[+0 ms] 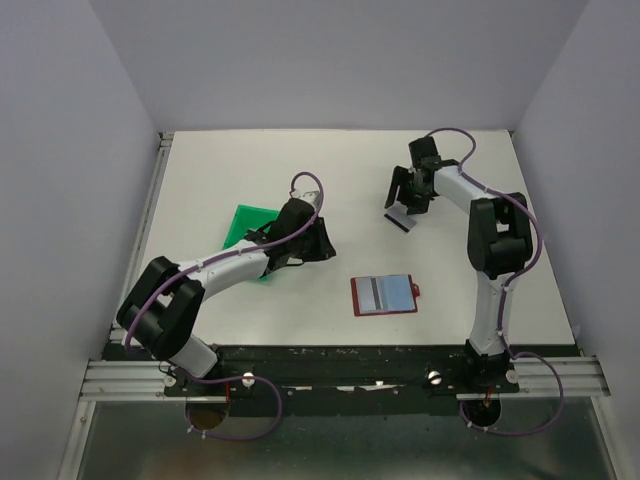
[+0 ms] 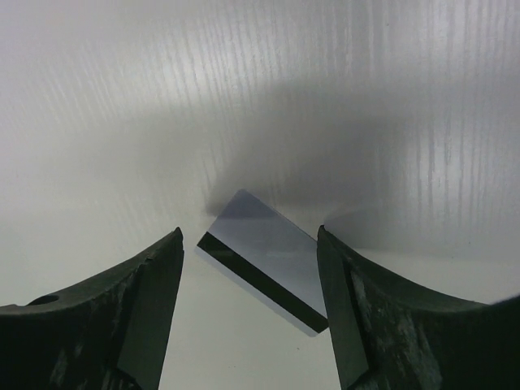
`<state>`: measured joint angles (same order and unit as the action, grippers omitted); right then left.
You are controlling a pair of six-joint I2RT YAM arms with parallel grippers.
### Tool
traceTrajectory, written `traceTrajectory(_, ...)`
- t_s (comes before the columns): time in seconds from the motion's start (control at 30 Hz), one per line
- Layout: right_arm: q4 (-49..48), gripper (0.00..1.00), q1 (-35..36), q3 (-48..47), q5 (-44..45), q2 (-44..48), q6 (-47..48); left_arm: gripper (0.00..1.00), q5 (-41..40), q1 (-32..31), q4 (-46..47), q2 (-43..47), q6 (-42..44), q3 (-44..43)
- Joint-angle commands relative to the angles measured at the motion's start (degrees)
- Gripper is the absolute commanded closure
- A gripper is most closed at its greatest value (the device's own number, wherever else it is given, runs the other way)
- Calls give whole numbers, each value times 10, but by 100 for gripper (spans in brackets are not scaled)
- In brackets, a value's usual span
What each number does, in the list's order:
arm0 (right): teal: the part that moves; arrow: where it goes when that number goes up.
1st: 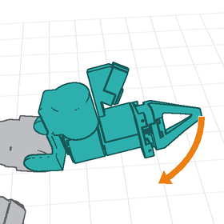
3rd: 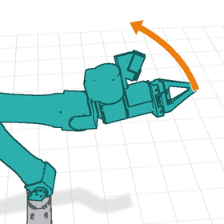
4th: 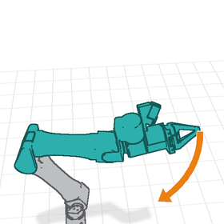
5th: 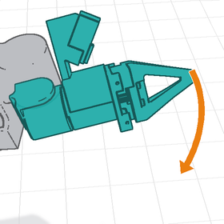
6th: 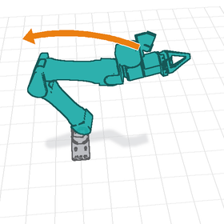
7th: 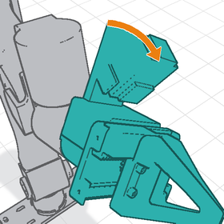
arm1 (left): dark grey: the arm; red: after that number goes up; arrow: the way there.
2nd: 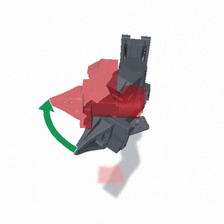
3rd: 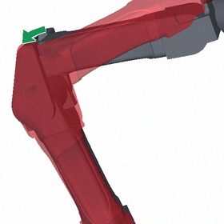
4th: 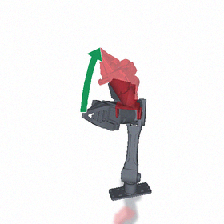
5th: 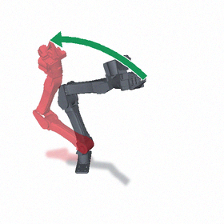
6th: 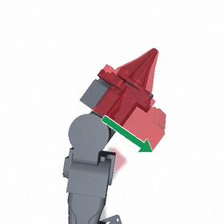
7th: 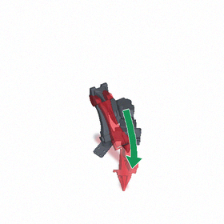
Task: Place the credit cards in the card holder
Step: Move the credit card to the corner of the board.
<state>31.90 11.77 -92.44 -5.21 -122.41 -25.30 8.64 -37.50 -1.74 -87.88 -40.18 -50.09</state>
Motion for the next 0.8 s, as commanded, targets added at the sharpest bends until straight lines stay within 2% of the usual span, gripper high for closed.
traceTrajectory(0.0,-29,25,12,46,15,38,32,71,14,5,12,-7,5,10)
traceTrajectory(0.17,-96,25,19,103,-18,65,57,70,15,6,15,-11,5,10)
traceTrajectory(0.37,-213,25,27,182,36,116,68,70,13,7,15,-11,6,16)
traceTrajectory(0.6,-181,26,27,152,137,105,28,71,12,9,15,-11,7,21)
traceTrajectory(0.77,-151,28,28,135,114,83,27,71,13,12,15,-13,7,24)
